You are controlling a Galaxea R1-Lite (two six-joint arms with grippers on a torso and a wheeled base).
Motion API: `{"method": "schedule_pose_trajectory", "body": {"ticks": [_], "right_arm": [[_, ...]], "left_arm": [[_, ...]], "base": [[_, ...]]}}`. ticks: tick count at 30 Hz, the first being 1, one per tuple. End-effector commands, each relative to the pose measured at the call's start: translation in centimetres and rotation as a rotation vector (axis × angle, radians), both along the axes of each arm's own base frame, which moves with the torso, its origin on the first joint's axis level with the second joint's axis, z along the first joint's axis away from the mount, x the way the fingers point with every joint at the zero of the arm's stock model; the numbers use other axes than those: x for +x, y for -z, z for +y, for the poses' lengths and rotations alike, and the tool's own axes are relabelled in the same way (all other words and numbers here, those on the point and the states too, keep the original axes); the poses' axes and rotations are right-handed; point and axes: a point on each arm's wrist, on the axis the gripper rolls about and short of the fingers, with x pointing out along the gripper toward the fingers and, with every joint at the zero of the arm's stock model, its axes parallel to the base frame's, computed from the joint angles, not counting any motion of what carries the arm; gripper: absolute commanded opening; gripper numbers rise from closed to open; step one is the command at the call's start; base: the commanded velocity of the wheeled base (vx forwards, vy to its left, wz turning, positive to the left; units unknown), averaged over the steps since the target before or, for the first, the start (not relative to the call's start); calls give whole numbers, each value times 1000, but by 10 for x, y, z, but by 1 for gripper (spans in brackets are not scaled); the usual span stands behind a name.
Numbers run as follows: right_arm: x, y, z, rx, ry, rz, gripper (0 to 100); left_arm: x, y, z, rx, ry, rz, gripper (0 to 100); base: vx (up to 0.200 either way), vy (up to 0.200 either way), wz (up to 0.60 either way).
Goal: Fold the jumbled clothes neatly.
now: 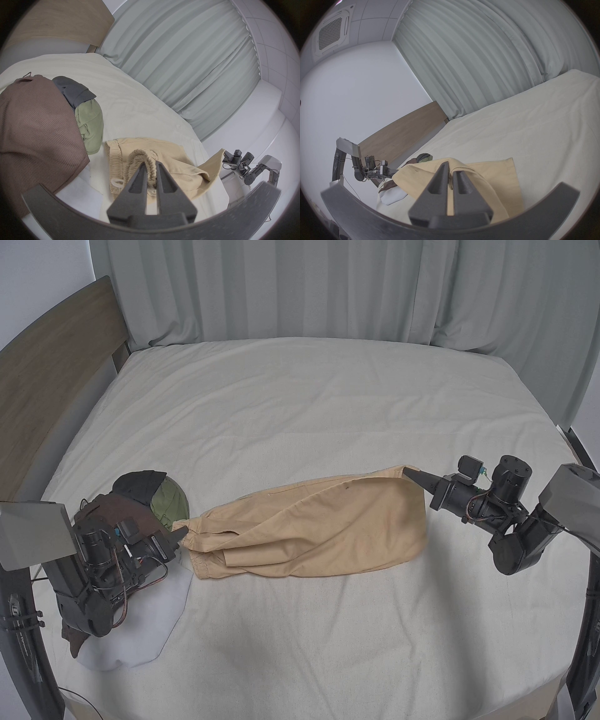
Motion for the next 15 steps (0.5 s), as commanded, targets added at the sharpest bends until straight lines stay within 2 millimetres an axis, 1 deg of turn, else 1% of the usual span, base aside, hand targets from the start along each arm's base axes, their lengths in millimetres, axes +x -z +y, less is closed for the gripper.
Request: {"method": "schedule_pose_trajectory", "body": {"ticks": [1,4,6,12,15], "right_arm": [[6,-4,3,2,-3,-14,0],[12,-2,3,2,-1,-13,0],[20,-1,2,4,3,-25,0],[31,5,5,-3,2,22,0],[40,15,7,-4,0,30,0]], "left_arm": [[2,1,0,-4,-5,0,0],[2,5,0,-4,-5,13,0],[2,11,-1,-1,-2,30,0],[6,13,-1,-3,-4,30,0],[11,21,-1,1,-19,38,0]], "base": [[0,0,0],[0,0,0],[0,0,0],[0,0,0],[0,0,0]]}}
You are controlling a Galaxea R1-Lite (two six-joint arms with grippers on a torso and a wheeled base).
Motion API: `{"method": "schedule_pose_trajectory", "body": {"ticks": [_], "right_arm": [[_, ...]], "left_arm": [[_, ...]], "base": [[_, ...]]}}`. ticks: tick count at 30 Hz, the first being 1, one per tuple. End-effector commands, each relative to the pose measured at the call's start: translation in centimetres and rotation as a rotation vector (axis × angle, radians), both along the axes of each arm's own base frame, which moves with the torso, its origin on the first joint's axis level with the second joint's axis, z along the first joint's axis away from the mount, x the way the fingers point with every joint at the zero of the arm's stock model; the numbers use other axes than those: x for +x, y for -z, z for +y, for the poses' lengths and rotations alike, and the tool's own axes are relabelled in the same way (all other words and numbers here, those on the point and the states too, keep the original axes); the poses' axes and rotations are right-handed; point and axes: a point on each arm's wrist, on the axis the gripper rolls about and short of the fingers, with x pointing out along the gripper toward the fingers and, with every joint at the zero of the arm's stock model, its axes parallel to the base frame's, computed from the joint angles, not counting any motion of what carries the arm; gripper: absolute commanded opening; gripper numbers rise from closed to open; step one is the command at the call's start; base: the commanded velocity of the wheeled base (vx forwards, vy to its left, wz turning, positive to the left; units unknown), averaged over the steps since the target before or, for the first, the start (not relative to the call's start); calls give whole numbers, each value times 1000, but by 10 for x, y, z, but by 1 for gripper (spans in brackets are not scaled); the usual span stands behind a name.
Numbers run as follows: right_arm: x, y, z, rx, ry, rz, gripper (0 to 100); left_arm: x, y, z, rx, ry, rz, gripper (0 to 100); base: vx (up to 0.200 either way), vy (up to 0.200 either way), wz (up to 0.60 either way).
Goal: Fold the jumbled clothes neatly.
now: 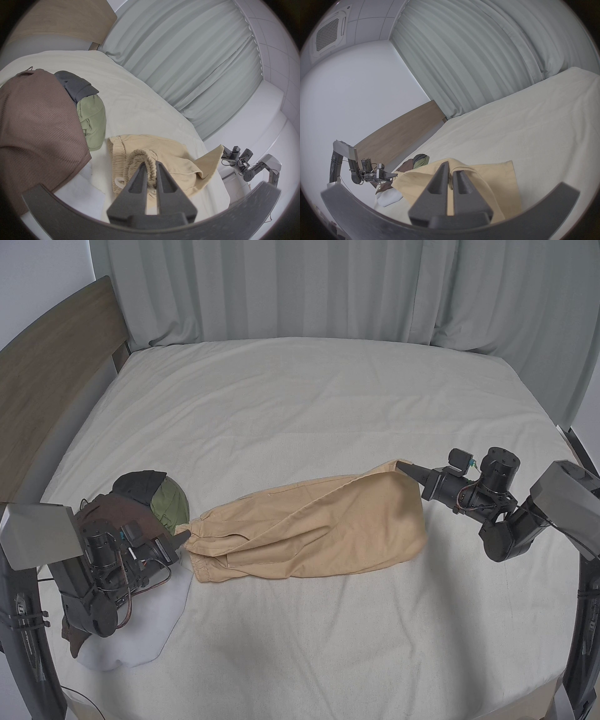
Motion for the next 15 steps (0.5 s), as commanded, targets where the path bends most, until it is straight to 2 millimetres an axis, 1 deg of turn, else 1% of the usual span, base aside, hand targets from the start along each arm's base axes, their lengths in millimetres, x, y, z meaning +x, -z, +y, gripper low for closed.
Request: {"method": "schedule_pose_trajectory", "body": {"ticks": [1,3,4,8,11,13,15], "right_arm": [[12,16,4,-3,-5,17,0],[14,19,5,-3,-5,18,0],[18,19,8,-3,-10,11,0],[23,17,9,-3,-10,21,0],[33,11,8,-4,21,26,0],[41,10,9,0,41,16,0],[44,11,9,1,44,12,0]], "left_arm": [[8,12,0,5,-24,15,0],[12,15,0,8,-38,12,0],[17,17,0,11,-59,3,0],[21,19,0,10,-64,0,0],[27,23,-1,9,-64,-5,0],[30,25,-1,-1,-67,-7,0],[32,25,-1,-9,-70,-8,0]], "base": [[0,0,0],[0,0,0],[0,0,0],[0,0,0],[0,0,0],[0,0,0],[0,0,0]]}}
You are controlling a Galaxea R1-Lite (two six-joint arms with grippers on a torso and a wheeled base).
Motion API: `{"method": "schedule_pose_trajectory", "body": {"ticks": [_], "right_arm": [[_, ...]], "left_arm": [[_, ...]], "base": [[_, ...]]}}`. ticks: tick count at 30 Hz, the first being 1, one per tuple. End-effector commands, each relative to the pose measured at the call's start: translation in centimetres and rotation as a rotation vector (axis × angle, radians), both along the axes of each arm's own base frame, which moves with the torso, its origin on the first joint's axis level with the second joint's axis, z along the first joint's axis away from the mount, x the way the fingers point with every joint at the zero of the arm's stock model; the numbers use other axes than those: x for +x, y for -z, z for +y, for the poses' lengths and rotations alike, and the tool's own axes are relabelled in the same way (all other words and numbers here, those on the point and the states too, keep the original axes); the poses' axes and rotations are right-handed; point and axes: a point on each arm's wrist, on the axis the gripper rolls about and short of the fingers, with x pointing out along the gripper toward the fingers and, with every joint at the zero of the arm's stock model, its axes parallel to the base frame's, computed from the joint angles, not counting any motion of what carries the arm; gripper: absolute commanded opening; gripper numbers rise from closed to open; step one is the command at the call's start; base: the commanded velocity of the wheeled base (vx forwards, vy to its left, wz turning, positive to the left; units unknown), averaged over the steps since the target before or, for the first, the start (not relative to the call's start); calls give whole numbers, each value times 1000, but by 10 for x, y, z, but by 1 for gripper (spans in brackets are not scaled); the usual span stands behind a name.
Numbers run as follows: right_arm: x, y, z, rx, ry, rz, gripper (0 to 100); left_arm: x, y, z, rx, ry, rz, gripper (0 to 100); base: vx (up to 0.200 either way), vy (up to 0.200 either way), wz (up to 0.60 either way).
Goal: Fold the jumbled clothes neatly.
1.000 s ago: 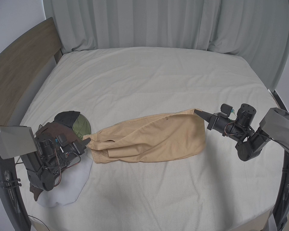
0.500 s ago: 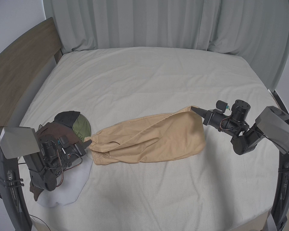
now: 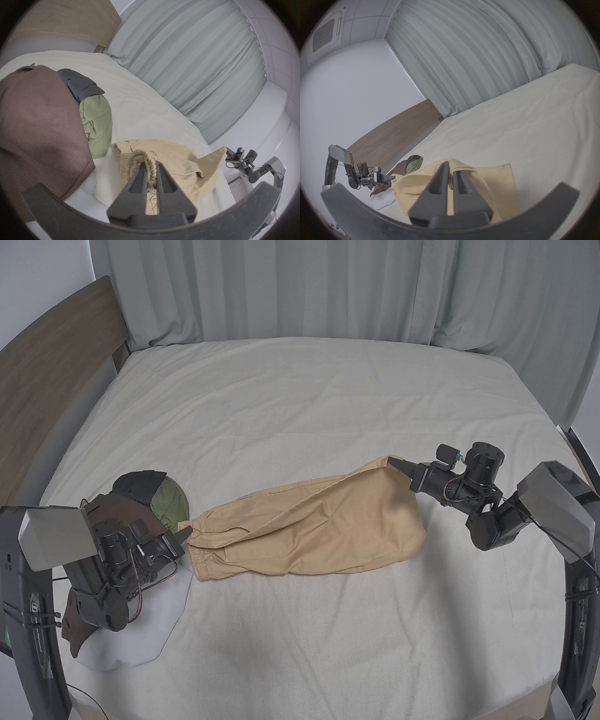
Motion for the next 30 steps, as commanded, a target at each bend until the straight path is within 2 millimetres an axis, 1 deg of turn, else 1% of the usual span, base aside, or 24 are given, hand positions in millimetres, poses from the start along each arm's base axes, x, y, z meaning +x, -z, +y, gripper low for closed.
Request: {"method": "schedule_pose_trajectory", "body": {"ticks": [1,4,10,19,20,21,22,27,30], "right_arm": [[13,2,1,3,16,-16,0],[14,4,2,0,16,5,0],[18,3,4,2,16,-8,0],[23,8,4,0,22,4,0],[23,8,5,1,26,2,0],[23,9,5,0,27,5,0],[24,11,5,-1,29,10,100],[26,18,6,-6,53,9,100],[21,21,5,-16,55,23,100]], "left_arm": [[8,7,0,-24,-13,8,0],[11,6,1,-37,-26,1,0],[12,5,0,-43,-25,-4,0],[15,8,0,-42,-23,-3,0],[15,8,0,-40,-23,-4,100],[15,8,-1,-40,-22,-2,100],[14,8,-2,-42,-19,-2,100],[20,2,1,-89,-38,-16,100],[21,-1,6,-98,-65,-24,100]], "base": [[0,0,0],[0,0,0],[0,0,0],[0,0,0],[0,0,0],[0,0,0],[0,0,0],[0,0,0],[0,0,0]]}}
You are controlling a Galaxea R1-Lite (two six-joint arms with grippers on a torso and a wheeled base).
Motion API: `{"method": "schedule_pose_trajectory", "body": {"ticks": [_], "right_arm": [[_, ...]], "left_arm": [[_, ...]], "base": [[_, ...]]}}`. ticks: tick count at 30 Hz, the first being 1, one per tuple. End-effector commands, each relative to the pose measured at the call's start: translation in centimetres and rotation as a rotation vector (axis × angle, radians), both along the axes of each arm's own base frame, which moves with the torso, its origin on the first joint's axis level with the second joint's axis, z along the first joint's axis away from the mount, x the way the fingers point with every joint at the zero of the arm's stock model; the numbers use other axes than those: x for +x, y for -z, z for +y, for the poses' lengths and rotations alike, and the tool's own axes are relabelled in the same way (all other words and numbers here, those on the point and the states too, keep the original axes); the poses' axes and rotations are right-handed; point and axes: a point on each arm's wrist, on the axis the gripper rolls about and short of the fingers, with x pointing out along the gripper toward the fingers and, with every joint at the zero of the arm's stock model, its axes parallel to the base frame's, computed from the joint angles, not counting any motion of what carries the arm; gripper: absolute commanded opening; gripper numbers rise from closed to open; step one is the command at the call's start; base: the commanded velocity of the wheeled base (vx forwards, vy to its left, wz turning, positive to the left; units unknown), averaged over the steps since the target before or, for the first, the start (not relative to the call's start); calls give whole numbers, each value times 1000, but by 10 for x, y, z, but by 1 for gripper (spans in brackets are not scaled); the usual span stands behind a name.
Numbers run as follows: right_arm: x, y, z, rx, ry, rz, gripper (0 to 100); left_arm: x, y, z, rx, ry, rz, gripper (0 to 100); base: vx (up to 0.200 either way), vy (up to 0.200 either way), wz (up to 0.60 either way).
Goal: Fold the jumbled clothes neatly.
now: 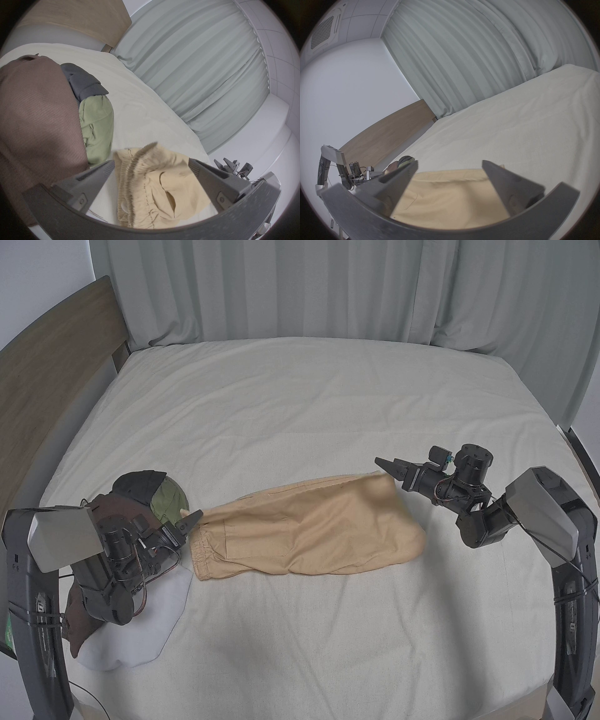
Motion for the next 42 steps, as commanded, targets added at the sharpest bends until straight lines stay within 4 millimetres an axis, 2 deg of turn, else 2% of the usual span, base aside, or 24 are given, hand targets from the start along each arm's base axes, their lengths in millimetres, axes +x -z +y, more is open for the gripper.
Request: {"method": "schedule_pose_trajectory", "body": {"ticks": [1,8,12,14,19,20,28,35,42], "right_arm": [[-7,10,-1,-21,1,31,100],[-26,12,-3,-64,-3,41,100],[-38,16,-2,-68,-9,46,100],[-48,20,1,-73,-20,66,100],[-58,27,6,-77,-35,86,100],[-63,32,9,-81,-44,101,100],[-82,51,22,-91,-65,140,100],[-100,63,30,-105,-96,185,100],[-115,72,34,-111,-115,213,100]], "left_arm": [[3,-5,9,-4,-31,-18,100],[4,-7,11,-4,-37,-26,100],[3,-15,11,-6,-37,-44,100],[0,-26,9,-18,-32,-63,100],[-8,-42,2,-45,-13,-80,100],[-11,-50,-2,-49,-2,-97,100],[-28,-73,-12,-63,42,-127,100],[-33,-75,-18,-63,78,-123,100],[-40,-85,-21,-60,97,-145,100]], "base": [[0,0,0],[0,0,0],[0,0,0],[0,0,0],[0,0,0],[0,0,0],[0,0,0],[0,0,0],[0,0,0]]}}
